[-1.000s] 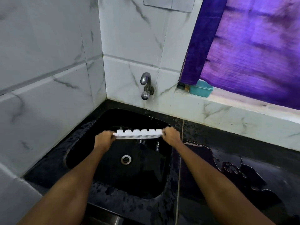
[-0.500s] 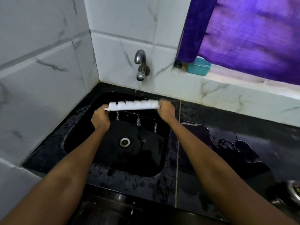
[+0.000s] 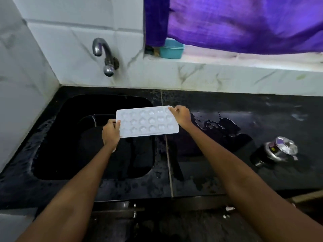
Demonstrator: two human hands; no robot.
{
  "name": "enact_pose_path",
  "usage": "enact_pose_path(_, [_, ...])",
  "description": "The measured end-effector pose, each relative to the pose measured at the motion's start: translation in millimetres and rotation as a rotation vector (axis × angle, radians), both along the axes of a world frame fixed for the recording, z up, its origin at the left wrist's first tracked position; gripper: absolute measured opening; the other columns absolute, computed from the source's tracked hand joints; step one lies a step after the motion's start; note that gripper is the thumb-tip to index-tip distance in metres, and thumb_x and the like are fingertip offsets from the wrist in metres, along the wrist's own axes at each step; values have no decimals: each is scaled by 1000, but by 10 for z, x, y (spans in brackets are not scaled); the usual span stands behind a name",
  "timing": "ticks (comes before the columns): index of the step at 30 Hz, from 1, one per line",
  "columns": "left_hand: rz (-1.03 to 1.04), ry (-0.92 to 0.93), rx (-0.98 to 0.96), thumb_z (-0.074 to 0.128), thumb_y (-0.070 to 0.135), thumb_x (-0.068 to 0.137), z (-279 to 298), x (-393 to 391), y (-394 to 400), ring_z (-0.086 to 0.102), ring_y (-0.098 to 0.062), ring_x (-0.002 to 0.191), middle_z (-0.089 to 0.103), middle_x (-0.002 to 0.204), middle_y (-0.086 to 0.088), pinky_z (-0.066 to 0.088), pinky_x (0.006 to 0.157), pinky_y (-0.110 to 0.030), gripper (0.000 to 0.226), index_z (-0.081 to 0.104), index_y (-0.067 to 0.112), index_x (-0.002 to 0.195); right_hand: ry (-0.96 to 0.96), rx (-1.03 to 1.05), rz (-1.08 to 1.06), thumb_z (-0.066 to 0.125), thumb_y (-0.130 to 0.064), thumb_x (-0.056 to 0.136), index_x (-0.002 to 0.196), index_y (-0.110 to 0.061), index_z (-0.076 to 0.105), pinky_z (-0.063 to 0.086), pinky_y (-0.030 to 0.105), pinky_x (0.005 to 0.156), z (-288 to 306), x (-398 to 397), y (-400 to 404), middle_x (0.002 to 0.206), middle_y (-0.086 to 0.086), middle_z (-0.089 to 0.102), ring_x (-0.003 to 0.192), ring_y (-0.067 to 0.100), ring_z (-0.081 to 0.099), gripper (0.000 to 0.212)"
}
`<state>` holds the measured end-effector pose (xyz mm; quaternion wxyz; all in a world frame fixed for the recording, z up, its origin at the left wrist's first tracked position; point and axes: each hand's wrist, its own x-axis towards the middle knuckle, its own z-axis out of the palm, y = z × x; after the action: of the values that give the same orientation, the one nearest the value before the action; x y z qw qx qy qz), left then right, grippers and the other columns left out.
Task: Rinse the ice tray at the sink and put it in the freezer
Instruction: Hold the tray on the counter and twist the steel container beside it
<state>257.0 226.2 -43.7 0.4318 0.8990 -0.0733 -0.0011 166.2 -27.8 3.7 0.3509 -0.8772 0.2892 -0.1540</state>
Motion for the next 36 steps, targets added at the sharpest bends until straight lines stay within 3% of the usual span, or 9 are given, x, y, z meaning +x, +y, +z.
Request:
enact_pose_path(4, [-160, 75, -63, 55, 20, 95, -37, -333, -385, 65, -35, 95, 70, 100, -22, 49, 77, -37, 29, 64, -6, 104, 68, -39, -70, 56, -26, 92, 50, -19, 22, 20, 32, 55, -62, -580, -440, 50, 0, 26, 52, 18, 30, 54])
enact_pose_path(11, [-261, 345, -121, 63, 11, 90, -123, -1040, -910, 69, -39, 87, 69, 97, -31, 59, 72, -51, 23, 66, -12, 89, 135, 62, -220, 59, -25, 90, 61, -23, 30, 36, 33, 73, -250, -1509, -920, 79, 7, 53, 79, 22, 49, 41])
enact_pose_path(14, [-256, 391, -112, 65, 12, 89, -125, -1280, -1046, 65, -23, 60, 70, 95, -29, 58, 43, -28, 17, 63, 1, 76, 161, 80, -222, 59, -26, 90, 66, -17, 36, 36, 31, 73, -293, -1788, -1075, 82, 6, 55, 80, 21, 51, 34])
enact_pose_path(16, [-248, 408, -104, 66, 13, 88, -150, -1437, -1119, 61, -12, 52, 71, 93, -28, 53, 37, -19, 18, 63, 5, 72, 178, 91, -213, 59, -26, 89, 74, -11, 42, 36, 30, 72, -328, -1943, -1170, 83, 6, 55, 81, 23, 52, 28])
enact_pose_path(18, [-230, 417, -85, 68, 13, 87, -156, -1583, -1167, 64, -15, 53, 72, 92, -26, 55, 40, -20, 15, 68, -1, 81, 191, 92, -197, 60, -25, 89, 78, -8, 43, 38, 33, 74, -375, -2056, -1227, 84, 7, 55, 86, 30, 56, 26])
enact_pose_path(21, [-186, 422, -40, 68, 15, 87, -156, -1768, -1211, 72, -34, 77, 72, 93, -24, 62, 65, -38, 20, 72, -5, 92, 221, 87, -167, 59, -23, 90, 79, -7, 43, 42, 37, 77, -451, -2168, -1244, 84, 8, 54, 94, 34, 59, 26])
enact_pose_path(24, [-159, 388, 22, 68, 18, 87, -163, -1873, -1232, 71, -36, 88, 73, 96, -23, 59, 79, -45, 24, 74, -3, 96, 234, 92, -159, 58, -23, 90, 74, -9, 40, 37, 32, 71, -516, -2221, -1228, 84, 11, 56, 94, 36, 60, 28])
enact_pose_path(28, [-115, 370, 58, 69, 20, 87, -139, -1971, -1284, 70, -36, 94, 72, 100, -22, 58, 83, -45, 25, 74, -1, 99, 242, 91, -179, 58, -25, 90, 80, -9, 41, 44, 37, 78, -536, -2258, -1229, 100, 21, 65, 96, 36, 60, 25])
enact_pose_path(36, [-45, 324, 158, 71, 24, 85, -76, -2079, -1336, 70, -34, 94, 72, 103, -20, 58, 83, -44, 29, 72, 1, 104, 283, 49, -181, 59, -29, 89, 90, -7, 55, 46, 37, 83, -536, -2316, -1264, 102, 17, 66, 100, 35, 60, 23])
